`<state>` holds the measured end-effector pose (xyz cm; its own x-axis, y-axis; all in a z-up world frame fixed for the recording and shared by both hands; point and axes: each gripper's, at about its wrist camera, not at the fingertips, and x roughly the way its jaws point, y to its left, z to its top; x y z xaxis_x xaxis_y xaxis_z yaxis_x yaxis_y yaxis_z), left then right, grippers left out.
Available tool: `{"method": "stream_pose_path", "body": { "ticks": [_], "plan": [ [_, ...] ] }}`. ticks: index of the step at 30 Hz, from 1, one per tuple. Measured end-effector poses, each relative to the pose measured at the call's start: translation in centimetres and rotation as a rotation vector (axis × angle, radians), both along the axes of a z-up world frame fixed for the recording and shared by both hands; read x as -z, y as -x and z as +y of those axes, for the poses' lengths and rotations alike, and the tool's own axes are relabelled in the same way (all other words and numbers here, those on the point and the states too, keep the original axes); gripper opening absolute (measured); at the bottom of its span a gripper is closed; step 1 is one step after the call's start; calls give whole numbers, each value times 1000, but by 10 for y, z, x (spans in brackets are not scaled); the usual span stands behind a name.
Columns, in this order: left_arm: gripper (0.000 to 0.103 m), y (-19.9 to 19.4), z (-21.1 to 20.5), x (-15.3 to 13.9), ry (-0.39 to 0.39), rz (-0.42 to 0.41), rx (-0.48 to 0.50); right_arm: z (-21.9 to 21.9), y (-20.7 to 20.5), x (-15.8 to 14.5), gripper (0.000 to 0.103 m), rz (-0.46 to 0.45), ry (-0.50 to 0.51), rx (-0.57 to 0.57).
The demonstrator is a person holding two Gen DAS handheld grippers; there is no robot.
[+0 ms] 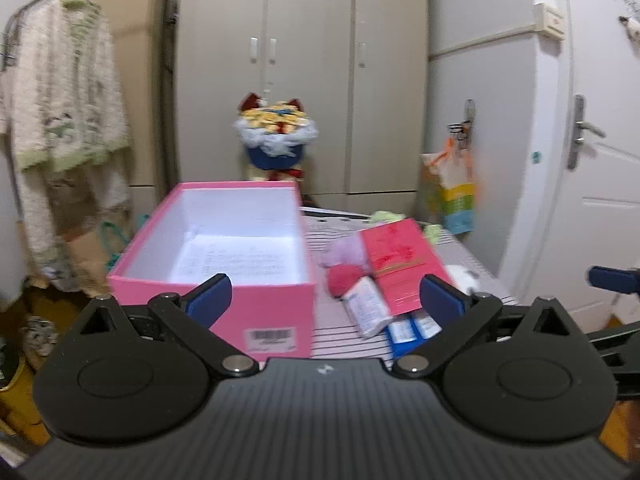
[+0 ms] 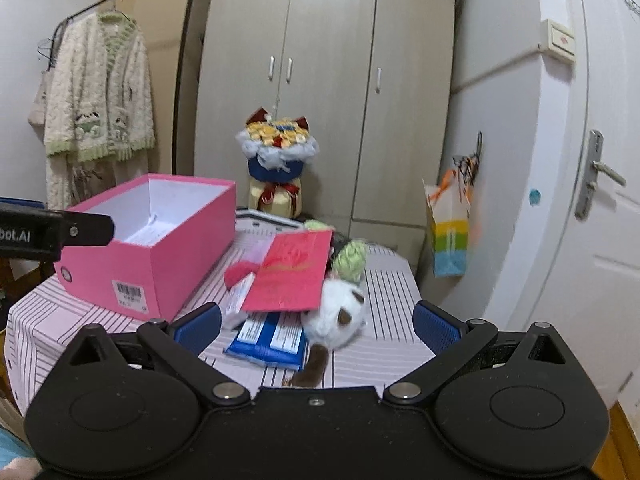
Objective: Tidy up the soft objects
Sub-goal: 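Reach the left tool to the red envelope and close on it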
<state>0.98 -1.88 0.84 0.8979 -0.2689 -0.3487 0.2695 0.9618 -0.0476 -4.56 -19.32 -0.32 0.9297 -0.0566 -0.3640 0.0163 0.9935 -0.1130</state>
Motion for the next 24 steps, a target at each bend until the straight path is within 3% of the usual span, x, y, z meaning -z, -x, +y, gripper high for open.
{"method": "stream_pose_path", "body": {
  "ticks": [5, 8, 12, 16, 19, 24],
  "plan": [
    [100, -26, -19, -2, 19, -25, 88, -16, -22, 2, 103, -32, 34, -36],
    [100, -51, -40, -1, 14, 11, 119, -20, -40, 9, 103, -29, 80, -93],
    [86, -88, -64, 6, 20, 107, 161, -22, -69, 22, 102, -11, 78, -195],
    [70, -125, -79, 22, 66, 266, 247, -24, -97, 34, 101, 13, 63, -265],
    [66, -147, -88, 35, 89, 357, 284, -28, -116, 38, 96, 37, 44, -309],
    [66, -174, -102, 50, 68, 397, 245, -28, -139, 45, 97, 81, 18, -369]
  ]
}}
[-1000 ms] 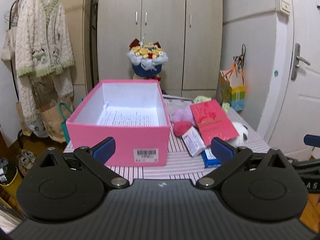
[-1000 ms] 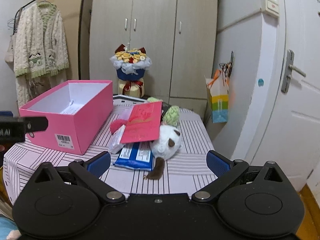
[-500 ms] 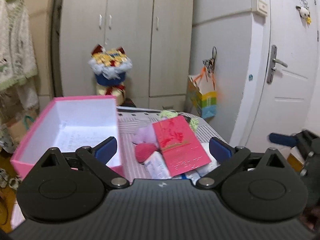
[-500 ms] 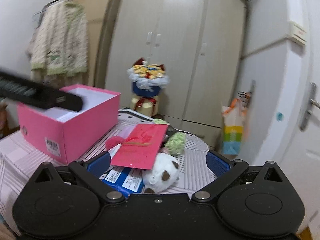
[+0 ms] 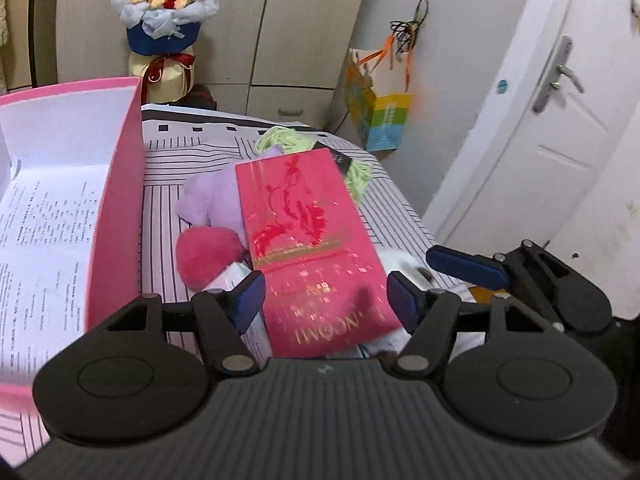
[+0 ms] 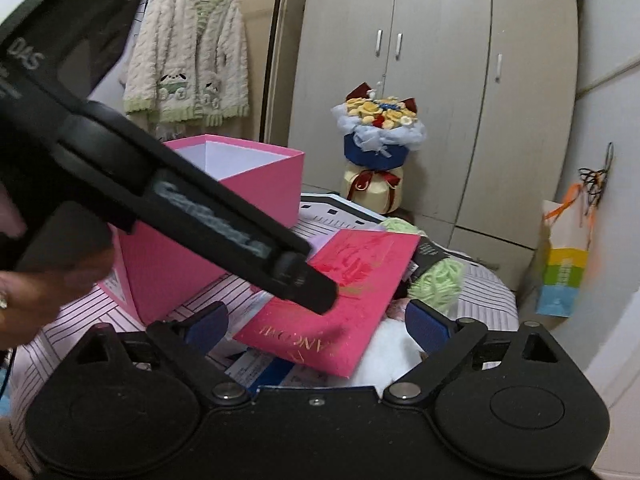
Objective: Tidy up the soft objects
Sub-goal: 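Reach the left tool to the red envelope and close on it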
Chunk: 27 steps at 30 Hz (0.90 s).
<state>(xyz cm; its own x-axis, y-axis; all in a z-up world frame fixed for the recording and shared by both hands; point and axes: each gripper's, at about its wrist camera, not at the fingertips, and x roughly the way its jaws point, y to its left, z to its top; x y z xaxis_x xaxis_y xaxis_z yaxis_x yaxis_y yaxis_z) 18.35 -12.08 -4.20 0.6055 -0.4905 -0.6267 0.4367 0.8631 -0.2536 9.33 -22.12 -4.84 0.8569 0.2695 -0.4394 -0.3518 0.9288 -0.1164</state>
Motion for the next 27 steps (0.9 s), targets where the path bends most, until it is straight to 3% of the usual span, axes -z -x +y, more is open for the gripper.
{"method": "stream_pose_path", "body": {
  "ticks": [8, 14, 19, 22, 27],
  "plan": [
    [66, -27, 1, 19, -27, 71, -46, 4, -34, 17, 99, 80, -21, -13],
    [68, -33, 4, 30, 25, 121, -60, 13, -41, 24, 101, 75, 49, -26],
    [65, -33, 5, 32, 44, 119, -78, 17, -47, 25, 103, 88, 63, -18],
    [55, -31, 5, 32, 28, 94, -87, 16, -57, 24, 103, 123, 59, 10],
    [54, -30, 9, 33, 52, 96, -84, 19, -63, 26, 100, 137, 54, 27]
  ]
}}
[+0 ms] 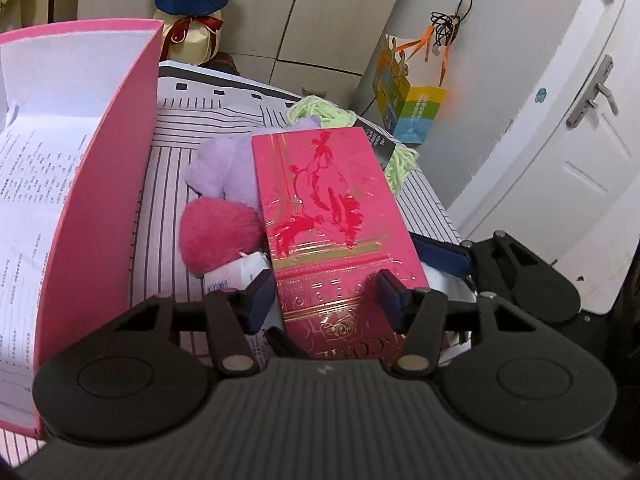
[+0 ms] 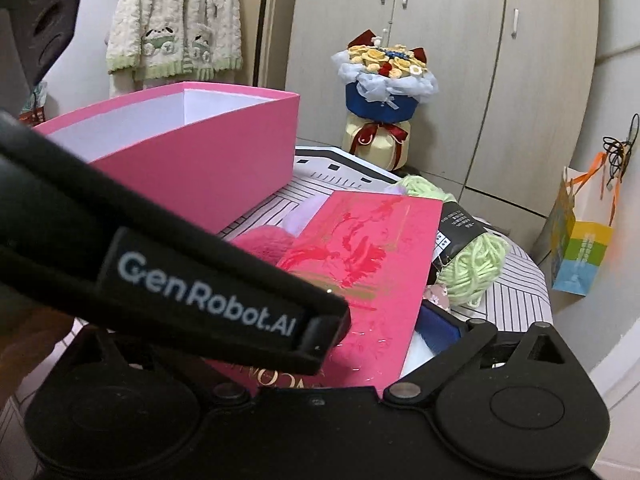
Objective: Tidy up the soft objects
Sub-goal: 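Reach the left tool to the red envelope and close on it, then lift the red envelope with the left tool and carry it over the box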
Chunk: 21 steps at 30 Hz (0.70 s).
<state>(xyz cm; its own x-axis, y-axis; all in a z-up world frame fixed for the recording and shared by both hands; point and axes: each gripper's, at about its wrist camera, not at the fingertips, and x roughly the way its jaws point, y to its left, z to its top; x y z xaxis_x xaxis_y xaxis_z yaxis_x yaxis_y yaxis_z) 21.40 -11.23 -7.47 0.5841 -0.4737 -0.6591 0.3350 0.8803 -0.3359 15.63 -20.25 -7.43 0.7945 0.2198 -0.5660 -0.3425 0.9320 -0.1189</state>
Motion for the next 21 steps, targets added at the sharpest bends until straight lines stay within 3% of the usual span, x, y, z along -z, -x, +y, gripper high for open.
{"method": "stream_pose_path", "body": {
  "ticks": [6, 21],
  "plan": [
    [55, 1, 4, 2, 33, 3, -8, -1, 5, -4, 85, -28, -28, 73],
    [55, 26, 14, -16, 98, -20, 35, -7, 18, -24, 85, 7, -114, 153]
  ]
}}
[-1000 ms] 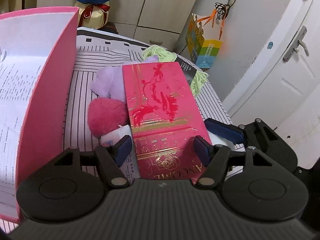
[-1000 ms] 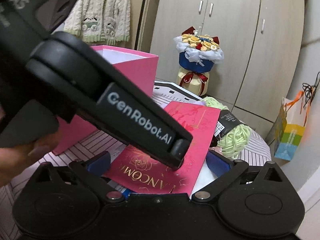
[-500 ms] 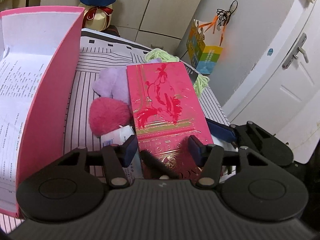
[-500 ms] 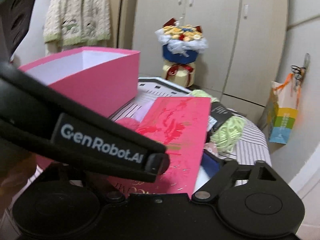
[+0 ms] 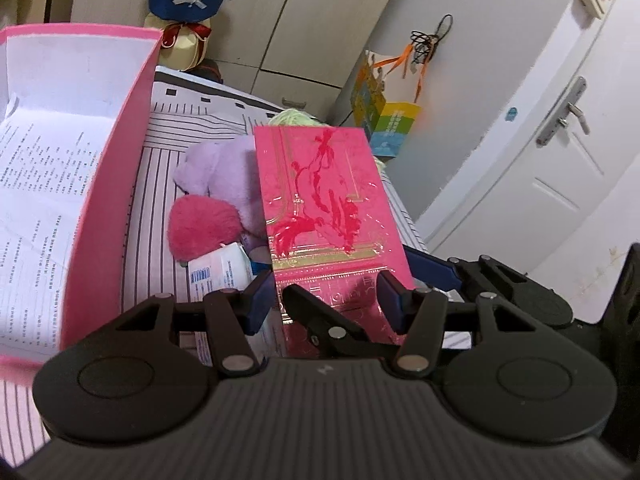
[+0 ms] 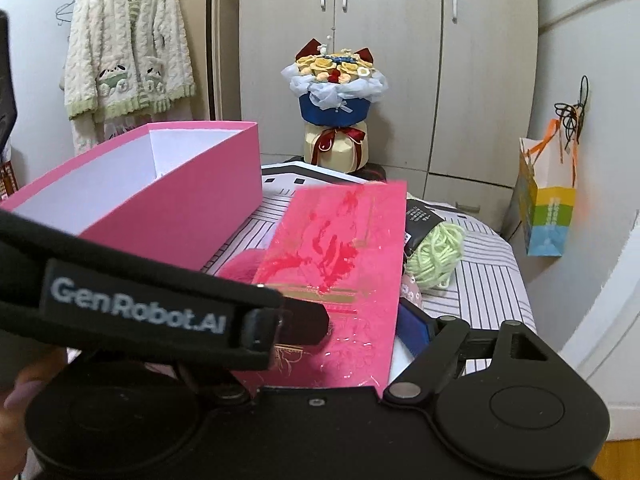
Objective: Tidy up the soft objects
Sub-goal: 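Lift the red envelope with the left tool and carry it over the box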
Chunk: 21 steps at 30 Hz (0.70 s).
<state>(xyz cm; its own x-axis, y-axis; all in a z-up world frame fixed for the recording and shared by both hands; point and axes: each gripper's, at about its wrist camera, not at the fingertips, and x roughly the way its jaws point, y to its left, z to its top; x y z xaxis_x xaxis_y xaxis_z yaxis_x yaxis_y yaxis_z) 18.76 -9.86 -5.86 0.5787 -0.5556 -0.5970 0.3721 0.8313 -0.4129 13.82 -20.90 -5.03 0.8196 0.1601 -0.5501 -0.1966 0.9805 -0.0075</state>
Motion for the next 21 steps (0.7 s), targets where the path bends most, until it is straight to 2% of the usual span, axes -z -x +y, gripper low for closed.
{"method": "stream_pose_path", "body": {
  "ticks": [12, 21],
  "plan": [
    [55, 45, 21, -24, 15, -23, 68, 13, 41, -26, 85, 71, -10, 12],
    [55, 74, 50, -39, 51, -20, 71, 33, 70, -45, 85, 68, -6, -7]
  ]
}}
